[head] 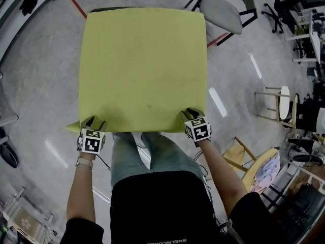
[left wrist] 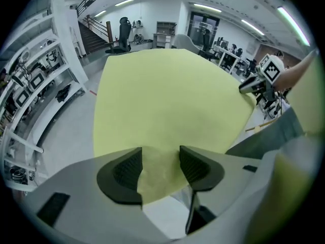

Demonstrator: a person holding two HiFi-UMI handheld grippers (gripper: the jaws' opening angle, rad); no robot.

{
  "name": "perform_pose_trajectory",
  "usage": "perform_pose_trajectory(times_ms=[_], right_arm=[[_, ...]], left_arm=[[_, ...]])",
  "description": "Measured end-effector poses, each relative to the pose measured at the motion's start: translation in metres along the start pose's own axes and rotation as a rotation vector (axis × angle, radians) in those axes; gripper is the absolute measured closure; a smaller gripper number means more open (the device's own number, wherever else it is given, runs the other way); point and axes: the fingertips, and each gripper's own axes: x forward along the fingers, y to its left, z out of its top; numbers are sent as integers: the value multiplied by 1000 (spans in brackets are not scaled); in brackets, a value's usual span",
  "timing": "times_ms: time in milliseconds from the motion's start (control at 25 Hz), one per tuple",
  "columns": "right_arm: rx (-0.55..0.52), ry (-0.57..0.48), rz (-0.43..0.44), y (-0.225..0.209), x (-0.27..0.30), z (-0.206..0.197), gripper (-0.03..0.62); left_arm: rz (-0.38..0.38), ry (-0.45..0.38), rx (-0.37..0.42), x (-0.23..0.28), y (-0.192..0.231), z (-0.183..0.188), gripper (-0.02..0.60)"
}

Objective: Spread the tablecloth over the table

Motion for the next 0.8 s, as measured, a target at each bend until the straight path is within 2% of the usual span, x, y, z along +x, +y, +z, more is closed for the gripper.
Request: perform_pose_trajectory(times_ms=[280, 400, 480, 640, 800], right_arm=[[-25, 29, 16, 4, -1, -10, 476], [-13, 38, 28, 5, 1, -10, 476], [-7, 16, 32, 3, 0, 0, 476], [1, -53, 6, -17, -3, 31, 476], [29, -125, -8, -36, -9, 62, 476]], left_arm=[[28, 31, -57, -6, -12, -22, 351], [50, 49, -11, -7, -13, -20, 354], [72, 27, 34, -9, -11, -8, 356], [96, -70, 16, -15, -6, 33, 354], [122, -119, 19, -26, -3, 70, 368]])
